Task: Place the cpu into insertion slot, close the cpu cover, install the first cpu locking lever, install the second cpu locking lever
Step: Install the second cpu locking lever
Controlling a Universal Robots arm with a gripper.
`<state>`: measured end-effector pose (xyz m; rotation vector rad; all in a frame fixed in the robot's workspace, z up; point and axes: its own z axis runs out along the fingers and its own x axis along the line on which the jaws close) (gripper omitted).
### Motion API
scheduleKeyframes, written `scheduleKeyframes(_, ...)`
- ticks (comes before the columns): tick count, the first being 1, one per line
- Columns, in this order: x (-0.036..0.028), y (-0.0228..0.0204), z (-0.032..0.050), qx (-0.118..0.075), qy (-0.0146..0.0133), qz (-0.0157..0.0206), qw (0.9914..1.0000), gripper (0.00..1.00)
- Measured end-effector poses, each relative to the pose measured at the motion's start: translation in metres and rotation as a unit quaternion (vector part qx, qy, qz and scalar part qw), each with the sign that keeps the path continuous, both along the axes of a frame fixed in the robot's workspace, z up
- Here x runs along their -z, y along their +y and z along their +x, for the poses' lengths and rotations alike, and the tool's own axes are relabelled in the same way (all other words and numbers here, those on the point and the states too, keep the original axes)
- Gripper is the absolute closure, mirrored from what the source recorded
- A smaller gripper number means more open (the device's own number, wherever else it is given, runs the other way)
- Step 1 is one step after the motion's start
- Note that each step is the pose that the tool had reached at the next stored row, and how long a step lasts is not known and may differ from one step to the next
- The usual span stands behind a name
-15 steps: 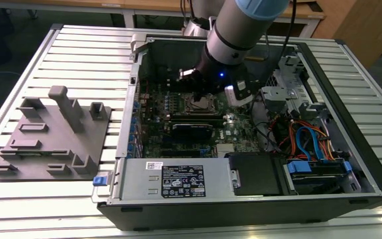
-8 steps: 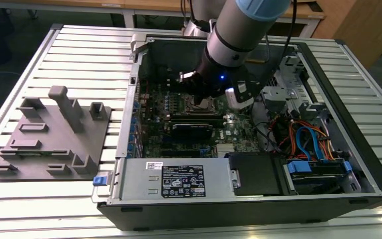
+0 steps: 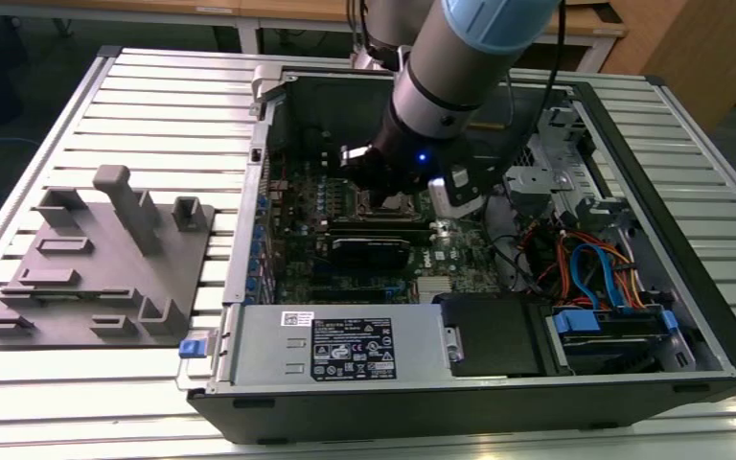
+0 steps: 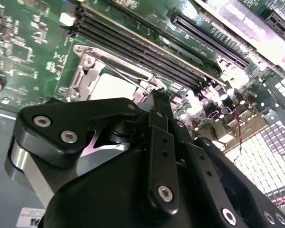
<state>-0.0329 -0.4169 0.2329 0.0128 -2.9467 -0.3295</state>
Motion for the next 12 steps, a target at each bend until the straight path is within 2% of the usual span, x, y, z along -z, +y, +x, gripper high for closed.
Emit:
scheduleKeyframes(4, 0.007, -0.0007, -0.006, 0.0, 0.0001, -0.0001, 1.0, 0.89)
scheduleKeyframes(9, 0.0129, -0.0037, -0.0112, 0.0, -0.0003, 0.0001, 1.0, 0.89)
scheduleKeyframes(11, 0.0148, -0.0045, -0.0114, 0.0, -0.0024, 0.001, 1.0, 0.89)
scheduleKeyframes(12, 0.0154, -0.0048, -0.0116, 0.0, -0.0044, 0.0012, 0.99999, 0.89)
